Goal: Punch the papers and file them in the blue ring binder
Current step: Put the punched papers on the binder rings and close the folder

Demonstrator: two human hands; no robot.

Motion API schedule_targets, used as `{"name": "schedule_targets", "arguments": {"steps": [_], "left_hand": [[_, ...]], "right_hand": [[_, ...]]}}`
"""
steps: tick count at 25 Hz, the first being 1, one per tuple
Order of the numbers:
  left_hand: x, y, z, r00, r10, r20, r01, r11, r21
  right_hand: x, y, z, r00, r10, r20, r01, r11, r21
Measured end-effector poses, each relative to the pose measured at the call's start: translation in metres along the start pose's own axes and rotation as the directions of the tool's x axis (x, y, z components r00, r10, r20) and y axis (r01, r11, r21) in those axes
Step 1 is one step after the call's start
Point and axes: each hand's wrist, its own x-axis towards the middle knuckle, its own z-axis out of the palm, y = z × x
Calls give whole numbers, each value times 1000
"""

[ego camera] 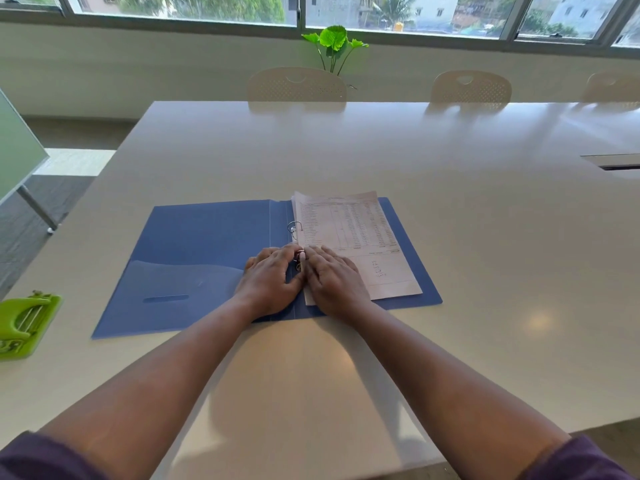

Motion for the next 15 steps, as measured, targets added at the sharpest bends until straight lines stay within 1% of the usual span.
{"name": "schedule_targets", "arguments": {"steps": [2, 4, 6, 8, 9, 11, 13, 15], "left_hand": [[1, -3, 1, 1000, -3, -15, 2, 997, -73], [0, -11, -1, 995, -53, -79, 41, 988, -149], [-1, -22, -7, 970, -149, -195, 133, 987, -91], [-5, -35, -20, 929, -267, -257, 278, 960, 9], [-7, -41, -29, 910, -330, -252, 352, 935, 47], [-10, -55, -47, 854, -481, -200, 506, 856, 102], [-13, -71, -65, 769, -624, -139, 639, 759, 125], [-18, -88, -79, 682, -725, -96, 731, 674, 104]], "right_hand": [[-1, 0, 0, 1000, 1, -3, -1, 999, -36], [0, -1, 1, 1000, 4, 7, -3, 997, -75], [0, -1, 1, 1000, 4, 18, -2, 994, -105], [0, -1, 3, 1000, 2, 20, 1, 993, -117], [0, -1, 3, 1000, 2, 20, 0, 993, -115], [0, -2, 3, 1000, 4, 22, -1, 994, -109], [-1, -2, 3, 1000, 0, 19, 3, 993, -120], [0, -2, 3, 1000, -5, 17, 7, 991, -134]]}}
